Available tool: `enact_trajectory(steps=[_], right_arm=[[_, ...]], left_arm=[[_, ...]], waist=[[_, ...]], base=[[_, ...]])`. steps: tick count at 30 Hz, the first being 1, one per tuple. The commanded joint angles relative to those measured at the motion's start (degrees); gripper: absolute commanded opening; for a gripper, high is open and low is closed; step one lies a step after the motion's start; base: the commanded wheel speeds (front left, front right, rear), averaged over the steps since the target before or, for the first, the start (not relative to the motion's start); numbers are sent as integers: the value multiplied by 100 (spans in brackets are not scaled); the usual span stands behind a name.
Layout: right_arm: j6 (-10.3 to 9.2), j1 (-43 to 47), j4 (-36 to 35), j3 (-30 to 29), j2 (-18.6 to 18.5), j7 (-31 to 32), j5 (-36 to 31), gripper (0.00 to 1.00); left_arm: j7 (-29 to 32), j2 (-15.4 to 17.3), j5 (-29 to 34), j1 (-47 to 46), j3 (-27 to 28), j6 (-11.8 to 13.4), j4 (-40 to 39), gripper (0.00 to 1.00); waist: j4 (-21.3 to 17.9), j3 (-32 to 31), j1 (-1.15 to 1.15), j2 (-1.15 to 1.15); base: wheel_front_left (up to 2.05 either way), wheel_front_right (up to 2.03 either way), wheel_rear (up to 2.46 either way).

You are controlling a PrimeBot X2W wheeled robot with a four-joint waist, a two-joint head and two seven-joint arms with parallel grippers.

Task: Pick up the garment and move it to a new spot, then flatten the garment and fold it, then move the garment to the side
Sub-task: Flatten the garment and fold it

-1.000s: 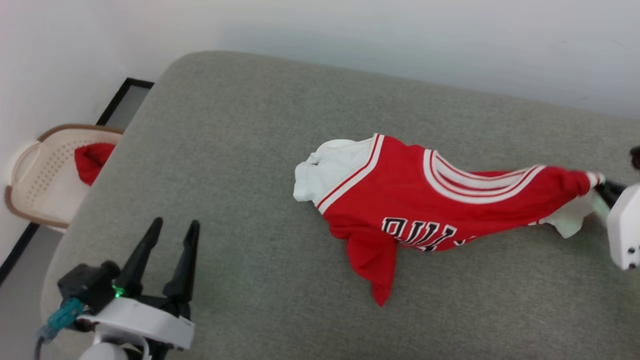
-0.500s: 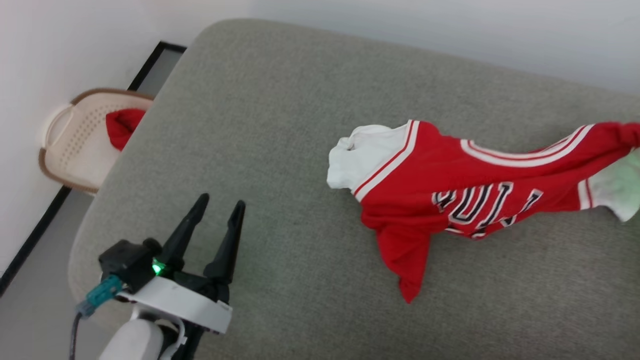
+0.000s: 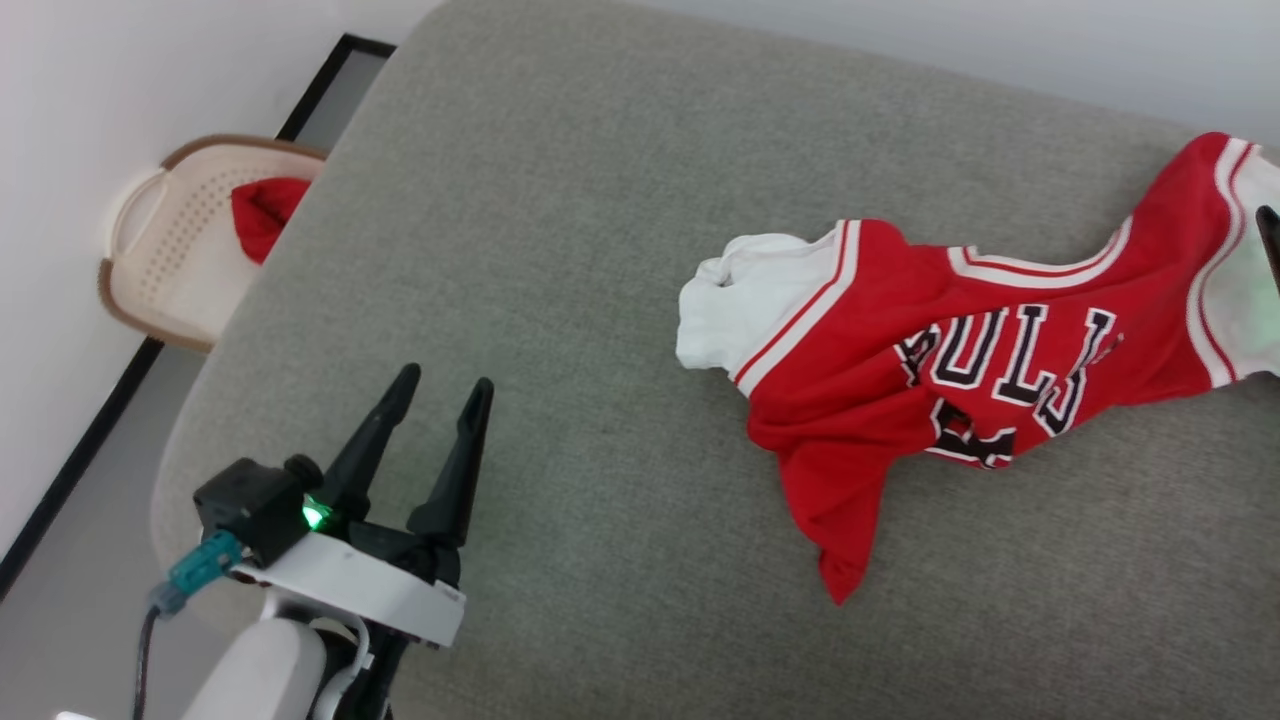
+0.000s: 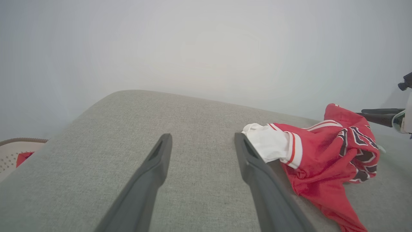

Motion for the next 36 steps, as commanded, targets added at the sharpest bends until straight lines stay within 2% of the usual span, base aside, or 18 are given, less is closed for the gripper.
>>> enact_trajectory(steps=[1,11,17,26,36], right_arm=[[-6,-51,2,52,2,-69,90,100],[-6,431,-324,149,29,-679,520,100],[-6,1032,-688,-71,121,-964,692,100],[-6,2146,-1388,-704,271,-1053,586,100],[-6,3457,-2657,-1749,798,-752,97,100]], left_arm=[[-2,31,9,26,20,-19,-16,100],[-2,301,-5,161,142,-20,-44,100],[-2,553,-82,292,155,-20,-1,100],[-2,907,-255,476,197,-20,29,100],[-2,1329,-578,650,220,-19,-6,100]], waist=[[-100,-92,0,0],[-656,-601,0,0],[-1046,-986,0,0],[-1572,-1451,0,0],[-2080,-1726,0,0]], base=[[0,0,0],[0,0,0],[0,0,0],[0,0,0],[0,0,0]])
